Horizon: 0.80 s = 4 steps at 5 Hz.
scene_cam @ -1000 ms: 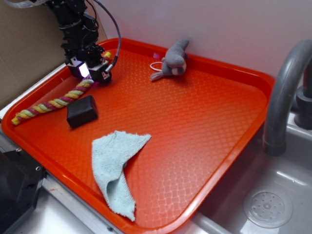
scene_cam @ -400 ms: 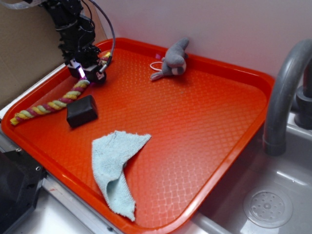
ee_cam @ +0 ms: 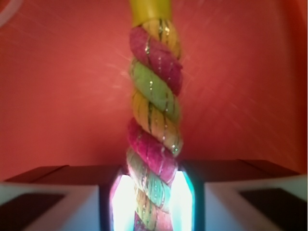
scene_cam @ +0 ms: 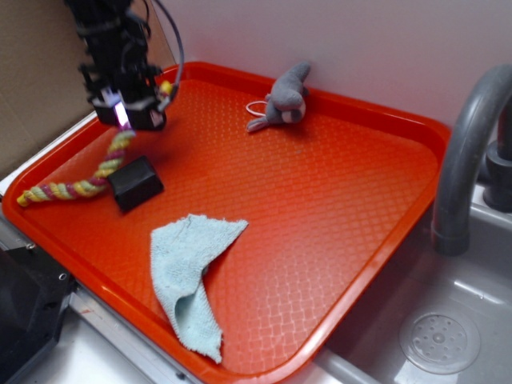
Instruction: Grab the multicolored rope.
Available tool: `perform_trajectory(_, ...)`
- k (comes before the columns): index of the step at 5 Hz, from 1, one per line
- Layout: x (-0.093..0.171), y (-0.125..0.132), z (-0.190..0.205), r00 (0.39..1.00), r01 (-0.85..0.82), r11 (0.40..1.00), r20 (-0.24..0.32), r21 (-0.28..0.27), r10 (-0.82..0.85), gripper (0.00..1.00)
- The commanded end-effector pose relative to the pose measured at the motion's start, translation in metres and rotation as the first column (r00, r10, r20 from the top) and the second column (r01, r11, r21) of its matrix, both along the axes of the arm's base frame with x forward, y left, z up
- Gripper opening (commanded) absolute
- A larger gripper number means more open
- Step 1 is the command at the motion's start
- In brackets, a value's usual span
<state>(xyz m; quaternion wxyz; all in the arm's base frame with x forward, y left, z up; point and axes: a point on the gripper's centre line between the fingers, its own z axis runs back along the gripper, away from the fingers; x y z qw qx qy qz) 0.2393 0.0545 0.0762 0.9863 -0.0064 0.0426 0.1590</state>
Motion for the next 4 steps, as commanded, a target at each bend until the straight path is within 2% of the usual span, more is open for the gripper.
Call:
perform_trajectory(1,-0.025,-0.063,0.113,0.995,0.054,0.996,0.087,-0.07,-0.048,0.0)
perform_trajectory(2,-0.039,-0.087,0.141,0.992,0.064,0.993,0.116,-0.097,-0.052,0.0)
perform_trajectory(3,-0.045,-0.101,0.158,0.99,0.085,0.98,0.123,-0.179,-0.064,0.0)
perform_trajectory(4,-0.05,-0.112,0.171,0.985,0.132,0.971,0.134,-0.201,-0.106,0.0)
